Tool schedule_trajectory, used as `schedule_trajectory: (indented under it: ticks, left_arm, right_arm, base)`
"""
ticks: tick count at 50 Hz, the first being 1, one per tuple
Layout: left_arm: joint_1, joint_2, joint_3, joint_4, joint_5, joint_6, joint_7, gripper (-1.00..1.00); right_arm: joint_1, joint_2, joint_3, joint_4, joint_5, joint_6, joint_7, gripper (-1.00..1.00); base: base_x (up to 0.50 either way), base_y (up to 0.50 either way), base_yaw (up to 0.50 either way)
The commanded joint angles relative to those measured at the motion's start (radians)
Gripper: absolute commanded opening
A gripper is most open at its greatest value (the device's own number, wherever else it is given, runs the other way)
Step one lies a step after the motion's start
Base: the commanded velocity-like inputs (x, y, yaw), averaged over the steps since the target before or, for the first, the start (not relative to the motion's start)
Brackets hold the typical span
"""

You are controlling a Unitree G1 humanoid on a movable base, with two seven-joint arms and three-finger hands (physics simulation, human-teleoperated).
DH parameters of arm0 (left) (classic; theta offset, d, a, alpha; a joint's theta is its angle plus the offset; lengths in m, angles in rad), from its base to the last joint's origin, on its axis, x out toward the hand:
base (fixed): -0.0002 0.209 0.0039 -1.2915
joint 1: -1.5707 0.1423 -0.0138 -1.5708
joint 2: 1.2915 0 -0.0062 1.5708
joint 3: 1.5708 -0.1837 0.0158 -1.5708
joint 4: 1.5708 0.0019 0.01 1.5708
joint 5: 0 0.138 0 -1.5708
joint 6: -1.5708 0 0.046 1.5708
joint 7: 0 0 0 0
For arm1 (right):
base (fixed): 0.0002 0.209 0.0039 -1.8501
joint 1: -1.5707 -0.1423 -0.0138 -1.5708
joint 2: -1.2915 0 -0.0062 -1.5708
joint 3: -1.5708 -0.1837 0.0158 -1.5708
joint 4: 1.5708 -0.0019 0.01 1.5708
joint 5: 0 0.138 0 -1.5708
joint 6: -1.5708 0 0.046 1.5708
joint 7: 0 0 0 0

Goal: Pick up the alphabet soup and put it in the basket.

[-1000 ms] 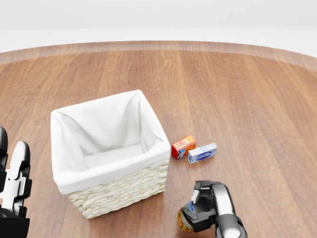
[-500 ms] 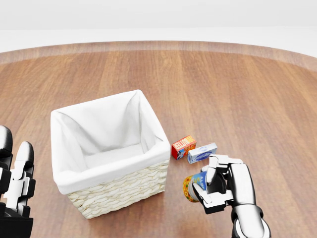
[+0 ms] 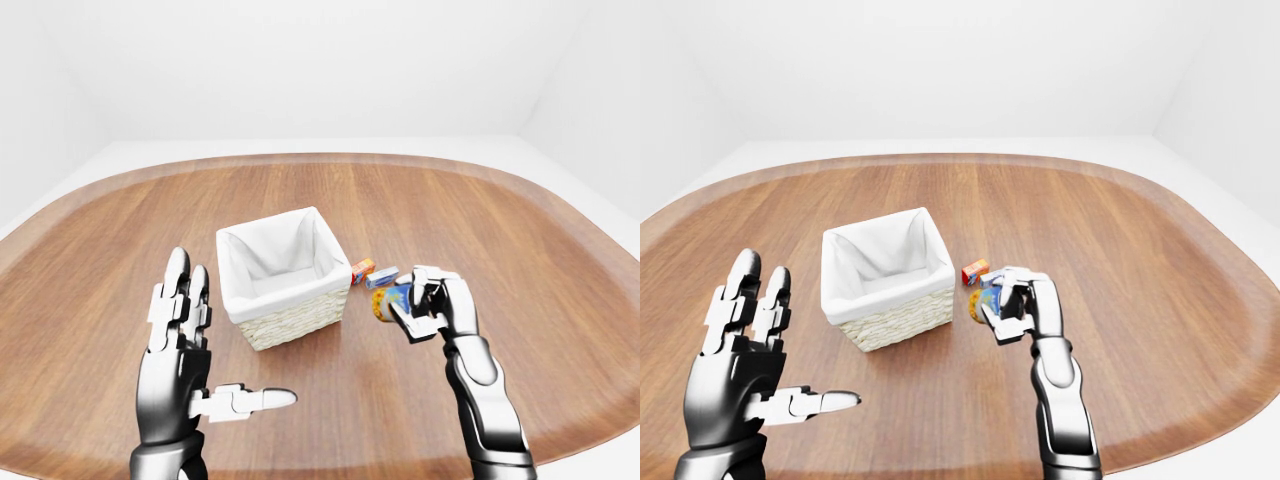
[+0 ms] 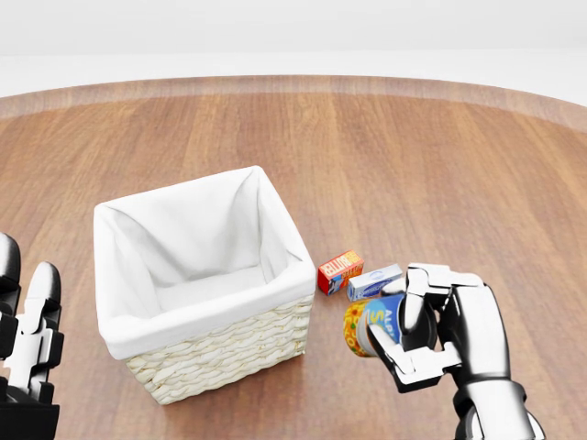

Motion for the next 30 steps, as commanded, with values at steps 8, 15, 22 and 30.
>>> schedule_trajectory:
  ticks: [8,15,22,30]
  left_arm:
    - [0.006,0.005,-0.018,0.005,0.008,-0.007,0.003,1.0]
    - [0.013,0.018,-0.03,0.001,0.007,-0.011,0.012,1.0]
    - [0.019,0.021,-0.028,-0.007,0.001,-0.014,0.013,1.0]
    - [0.026,0.02,-0.025,-0.014,-0.005,-0.015,0.006,1.0]
  right_arm:
    - [0.013,0.016,0.019,-0.305,-0.002,0.0,0.0,-1.0]
    - [-0.056,0.016,0.047,-0.402,-0.034,0.0,-0.018,-1.0]
    - [-0.129,0.023,0.078,-0.457,-0.063,0.0,-0.042,-1.0]
    - [-0.233,0.04,0.118,-0.441,-0.107,0.0,-0.069,-1.0]
  base:
    - [0.0,0.0,0.0]
    - [0.0,0.0,0.0]
    - [0.0,0.0,0.0]
    - [0.0,0.0,0.0]
